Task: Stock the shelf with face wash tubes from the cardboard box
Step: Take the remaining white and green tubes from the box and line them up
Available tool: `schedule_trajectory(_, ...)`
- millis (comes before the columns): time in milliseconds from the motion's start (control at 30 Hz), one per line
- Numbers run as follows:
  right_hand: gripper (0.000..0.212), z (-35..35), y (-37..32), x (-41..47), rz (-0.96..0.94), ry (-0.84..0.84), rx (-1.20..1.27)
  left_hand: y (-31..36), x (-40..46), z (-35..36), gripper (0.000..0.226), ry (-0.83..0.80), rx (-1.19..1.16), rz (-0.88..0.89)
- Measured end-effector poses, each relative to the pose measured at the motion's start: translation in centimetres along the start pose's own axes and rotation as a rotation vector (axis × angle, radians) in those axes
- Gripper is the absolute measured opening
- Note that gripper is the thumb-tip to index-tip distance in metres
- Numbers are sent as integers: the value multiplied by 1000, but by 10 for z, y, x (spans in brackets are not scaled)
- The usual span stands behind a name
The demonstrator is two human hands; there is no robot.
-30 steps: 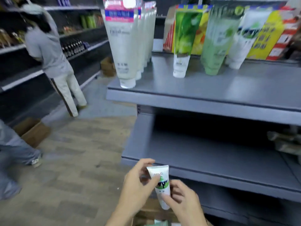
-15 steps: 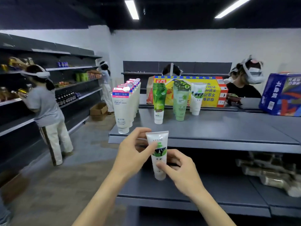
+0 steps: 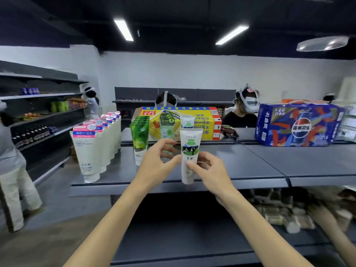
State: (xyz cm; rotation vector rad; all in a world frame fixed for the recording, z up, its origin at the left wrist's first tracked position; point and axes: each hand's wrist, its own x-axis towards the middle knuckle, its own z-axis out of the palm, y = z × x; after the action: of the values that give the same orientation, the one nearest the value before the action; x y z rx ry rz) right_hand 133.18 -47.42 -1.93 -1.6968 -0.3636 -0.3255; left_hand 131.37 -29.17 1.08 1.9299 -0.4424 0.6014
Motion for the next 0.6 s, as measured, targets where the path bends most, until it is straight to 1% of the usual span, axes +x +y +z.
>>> schedule_trajectory(167, 18, -28, 26, 58, -9, 23, -49, -4, 39, 41, 32, 26, 51, 13)
schedule_trajectory(300, 26, -41, 53, 93, -5, 4, -95, -13, 64, 62, 29, 77, 67, -34)
schedule_trajectory(367, 27, -42, 66, 110, -3, -10, -116, -18, 75, 69, 28, 92, 80, -47)
schedule_trajectory(500, 23, -36, 83, 141, -17, -32, -142, -29, 93, 78, 29, 124, 91, -56)
schedule_trajectory(600, 23, -28, 92, 157, 2, -34, -114, -36, 103, 82, 28, 148, 92, -49)
